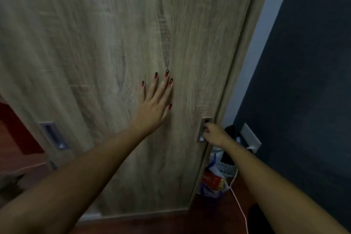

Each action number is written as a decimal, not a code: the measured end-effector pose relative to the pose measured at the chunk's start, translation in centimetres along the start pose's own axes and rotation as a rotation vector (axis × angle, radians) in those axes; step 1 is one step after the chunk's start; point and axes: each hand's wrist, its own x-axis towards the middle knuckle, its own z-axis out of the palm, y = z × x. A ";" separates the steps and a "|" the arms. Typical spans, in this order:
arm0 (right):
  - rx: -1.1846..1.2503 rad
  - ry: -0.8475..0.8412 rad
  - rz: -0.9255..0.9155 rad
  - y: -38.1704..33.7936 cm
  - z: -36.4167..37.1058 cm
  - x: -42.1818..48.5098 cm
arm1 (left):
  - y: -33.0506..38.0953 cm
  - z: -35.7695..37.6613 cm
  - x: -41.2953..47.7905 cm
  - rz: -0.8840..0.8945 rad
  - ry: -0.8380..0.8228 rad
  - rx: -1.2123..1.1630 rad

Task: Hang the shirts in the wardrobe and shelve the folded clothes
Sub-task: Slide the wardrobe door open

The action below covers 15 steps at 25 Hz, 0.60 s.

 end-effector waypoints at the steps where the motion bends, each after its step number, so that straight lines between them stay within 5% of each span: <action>1: 0.028 0.022 -0.012 0.5 0.4 0.8 | 0.4 0.6 0.0 -0.008 0.002 0.049; 7: 0.108 0.132 -0.042 0.4 1.8 1.4 | -0.1 2.3 -0.2 -0.043 0.029 0.165; 15: 0.153 0.000 -0.209 -3.5 3.9 1.6 | -3.1 2.2 -3.0 -0.247 0.021 0.176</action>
